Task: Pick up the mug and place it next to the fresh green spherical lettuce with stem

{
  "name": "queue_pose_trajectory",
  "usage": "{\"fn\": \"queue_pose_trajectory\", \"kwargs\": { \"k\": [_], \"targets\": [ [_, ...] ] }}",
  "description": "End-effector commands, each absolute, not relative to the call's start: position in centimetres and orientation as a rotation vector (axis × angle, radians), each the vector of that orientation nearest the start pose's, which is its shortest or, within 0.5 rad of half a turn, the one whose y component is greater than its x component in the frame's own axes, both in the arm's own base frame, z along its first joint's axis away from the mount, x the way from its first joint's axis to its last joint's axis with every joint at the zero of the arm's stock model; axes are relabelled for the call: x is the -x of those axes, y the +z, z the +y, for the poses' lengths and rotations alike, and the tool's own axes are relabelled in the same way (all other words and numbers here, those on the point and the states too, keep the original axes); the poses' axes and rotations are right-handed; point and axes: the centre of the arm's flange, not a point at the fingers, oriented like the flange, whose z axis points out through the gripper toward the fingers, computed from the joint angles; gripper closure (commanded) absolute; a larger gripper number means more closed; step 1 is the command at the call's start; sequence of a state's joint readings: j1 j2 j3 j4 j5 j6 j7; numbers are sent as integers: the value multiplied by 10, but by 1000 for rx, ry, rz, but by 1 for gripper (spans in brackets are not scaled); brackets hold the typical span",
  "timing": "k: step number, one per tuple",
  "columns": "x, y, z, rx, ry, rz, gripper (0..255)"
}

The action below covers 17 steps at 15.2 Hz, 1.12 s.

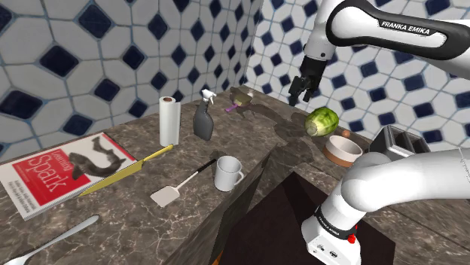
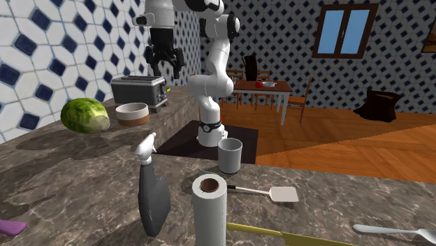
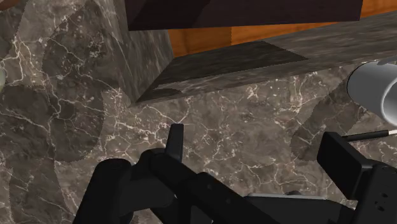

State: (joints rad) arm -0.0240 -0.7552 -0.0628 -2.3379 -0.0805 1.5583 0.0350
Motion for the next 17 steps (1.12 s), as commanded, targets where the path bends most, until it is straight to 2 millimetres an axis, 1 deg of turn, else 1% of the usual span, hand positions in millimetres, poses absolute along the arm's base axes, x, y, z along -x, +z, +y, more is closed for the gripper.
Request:
{"fn": "queue_pose_trajectory", "kwargs": {
  "k": [1,17],
  "targets": [
    [-312,588,-42,3174,41,166,0],
    [-337,446,102,3104,14,168,0]
  ]
}}
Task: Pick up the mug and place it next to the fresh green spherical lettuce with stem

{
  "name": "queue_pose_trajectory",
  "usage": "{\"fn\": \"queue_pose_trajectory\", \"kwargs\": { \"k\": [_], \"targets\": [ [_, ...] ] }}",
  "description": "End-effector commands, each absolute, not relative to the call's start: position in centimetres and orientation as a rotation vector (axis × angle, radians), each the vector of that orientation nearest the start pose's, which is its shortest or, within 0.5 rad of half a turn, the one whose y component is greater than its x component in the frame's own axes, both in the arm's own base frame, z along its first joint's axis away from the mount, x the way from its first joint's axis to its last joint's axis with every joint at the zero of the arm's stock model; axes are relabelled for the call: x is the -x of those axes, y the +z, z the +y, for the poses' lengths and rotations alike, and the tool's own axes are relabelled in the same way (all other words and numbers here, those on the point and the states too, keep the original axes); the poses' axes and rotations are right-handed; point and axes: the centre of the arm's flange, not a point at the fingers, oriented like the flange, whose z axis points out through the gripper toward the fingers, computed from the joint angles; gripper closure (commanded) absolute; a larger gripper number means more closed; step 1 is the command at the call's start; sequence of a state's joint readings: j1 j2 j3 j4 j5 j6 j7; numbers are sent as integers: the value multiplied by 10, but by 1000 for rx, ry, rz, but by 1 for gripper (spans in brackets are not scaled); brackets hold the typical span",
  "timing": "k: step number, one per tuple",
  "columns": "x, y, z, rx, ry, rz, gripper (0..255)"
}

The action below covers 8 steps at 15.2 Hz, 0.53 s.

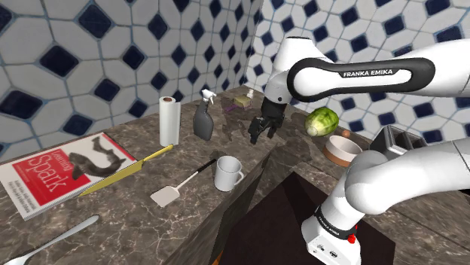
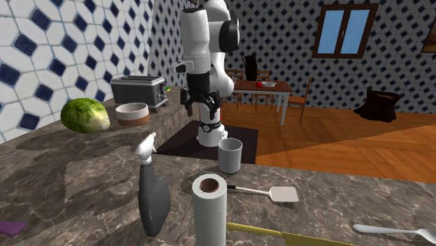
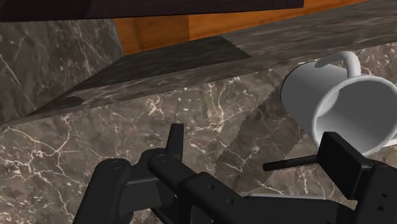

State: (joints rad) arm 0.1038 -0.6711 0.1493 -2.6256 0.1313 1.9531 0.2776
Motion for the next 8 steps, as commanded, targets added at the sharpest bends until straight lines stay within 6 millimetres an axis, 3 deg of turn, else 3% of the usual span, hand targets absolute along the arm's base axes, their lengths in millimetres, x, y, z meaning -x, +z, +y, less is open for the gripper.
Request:
{"fn": "queue_pose_trajectory", "kwargs": {
  "k": [1,7,8],
  "targets": [
    [-338,438,111,3100,12,168,0],
    [-349,388,168,3074,2,169,0],
    [-349,387,169,3073,2,169,0]
  ]
}}
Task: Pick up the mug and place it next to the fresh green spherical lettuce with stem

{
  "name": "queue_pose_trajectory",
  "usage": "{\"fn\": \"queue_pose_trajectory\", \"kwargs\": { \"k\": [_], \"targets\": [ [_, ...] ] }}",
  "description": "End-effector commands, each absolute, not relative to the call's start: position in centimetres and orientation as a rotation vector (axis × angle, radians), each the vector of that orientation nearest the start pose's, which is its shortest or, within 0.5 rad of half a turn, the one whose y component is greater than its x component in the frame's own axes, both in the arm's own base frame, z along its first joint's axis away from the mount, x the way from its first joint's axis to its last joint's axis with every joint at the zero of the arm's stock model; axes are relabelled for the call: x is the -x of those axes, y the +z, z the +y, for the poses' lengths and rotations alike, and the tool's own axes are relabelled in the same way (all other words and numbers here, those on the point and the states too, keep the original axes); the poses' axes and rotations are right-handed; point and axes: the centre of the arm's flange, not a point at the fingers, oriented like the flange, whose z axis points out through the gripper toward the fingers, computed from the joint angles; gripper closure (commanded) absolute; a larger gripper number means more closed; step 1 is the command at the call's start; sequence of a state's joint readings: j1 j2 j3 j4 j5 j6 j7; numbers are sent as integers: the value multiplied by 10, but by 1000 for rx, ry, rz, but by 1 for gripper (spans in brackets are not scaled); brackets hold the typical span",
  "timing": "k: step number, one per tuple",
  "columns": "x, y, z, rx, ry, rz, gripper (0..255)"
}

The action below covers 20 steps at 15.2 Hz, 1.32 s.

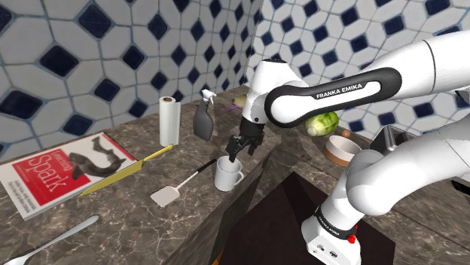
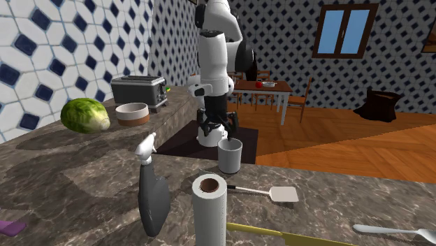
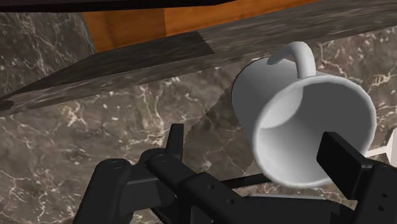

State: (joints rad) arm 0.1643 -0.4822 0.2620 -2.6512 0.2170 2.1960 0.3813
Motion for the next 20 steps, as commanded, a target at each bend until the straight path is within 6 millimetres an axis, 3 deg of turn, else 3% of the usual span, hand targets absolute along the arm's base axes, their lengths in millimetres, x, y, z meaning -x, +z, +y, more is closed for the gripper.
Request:
{"fn": "queue_pose_trajectory", "kwargs": {
  "k": [1,7,15,16,20],
  "targets": [
    [-349,382,169,3073,2,169,0],
    [-349,347,171,3073,2,169,0],
    [-349,347,171,3073,2,169,0],
    [-349,347,171,3073,2,169,255],
    [-349,347,171,3073,2,169,255]
  ]
}}
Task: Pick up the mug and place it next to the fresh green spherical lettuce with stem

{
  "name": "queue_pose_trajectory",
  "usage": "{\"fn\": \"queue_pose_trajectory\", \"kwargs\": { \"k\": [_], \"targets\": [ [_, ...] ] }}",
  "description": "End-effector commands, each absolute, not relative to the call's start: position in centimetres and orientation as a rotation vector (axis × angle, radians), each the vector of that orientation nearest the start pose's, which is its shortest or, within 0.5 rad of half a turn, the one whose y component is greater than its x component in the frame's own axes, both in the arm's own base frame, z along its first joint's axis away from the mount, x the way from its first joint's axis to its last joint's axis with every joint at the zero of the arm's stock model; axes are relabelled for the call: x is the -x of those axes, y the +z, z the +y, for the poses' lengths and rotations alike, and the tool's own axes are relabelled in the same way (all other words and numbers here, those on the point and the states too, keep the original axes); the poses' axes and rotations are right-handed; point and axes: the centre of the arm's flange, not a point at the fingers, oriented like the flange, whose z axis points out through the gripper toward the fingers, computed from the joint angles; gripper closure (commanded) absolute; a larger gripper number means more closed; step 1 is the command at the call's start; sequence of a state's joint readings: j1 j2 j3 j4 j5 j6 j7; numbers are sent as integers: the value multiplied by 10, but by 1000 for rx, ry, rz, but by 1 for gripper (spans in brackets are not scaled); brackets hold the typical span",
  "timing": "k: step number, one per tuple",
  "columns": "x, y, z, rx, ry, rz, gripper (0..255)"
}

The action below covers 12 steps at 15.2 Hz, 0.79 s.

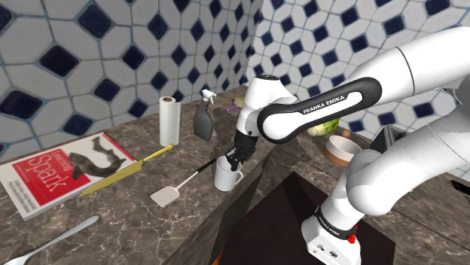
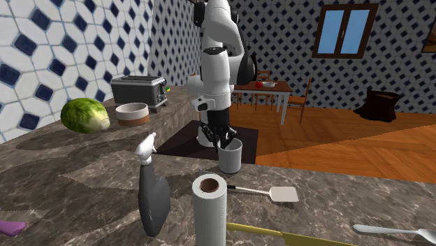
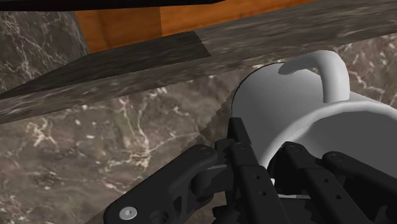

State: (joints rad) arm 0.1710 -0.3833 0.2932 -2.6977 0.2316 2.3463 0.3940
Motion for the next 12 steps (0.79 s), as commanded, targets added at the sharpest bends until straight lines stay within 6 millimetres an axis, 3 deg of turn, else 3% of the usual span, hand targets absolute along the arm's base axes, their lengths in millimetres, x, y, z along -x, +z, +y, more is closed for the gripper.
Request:
{"fn": "queue_pose_trajectory", "kwargs": {
  "k": [1,5,12],
  "targets": [
    [-349,347,171,3073,2,169,255],
    [-349,347,171,3073,2,169,255],
    [-349,384,171,3073,2,169,255]
  ]
}}
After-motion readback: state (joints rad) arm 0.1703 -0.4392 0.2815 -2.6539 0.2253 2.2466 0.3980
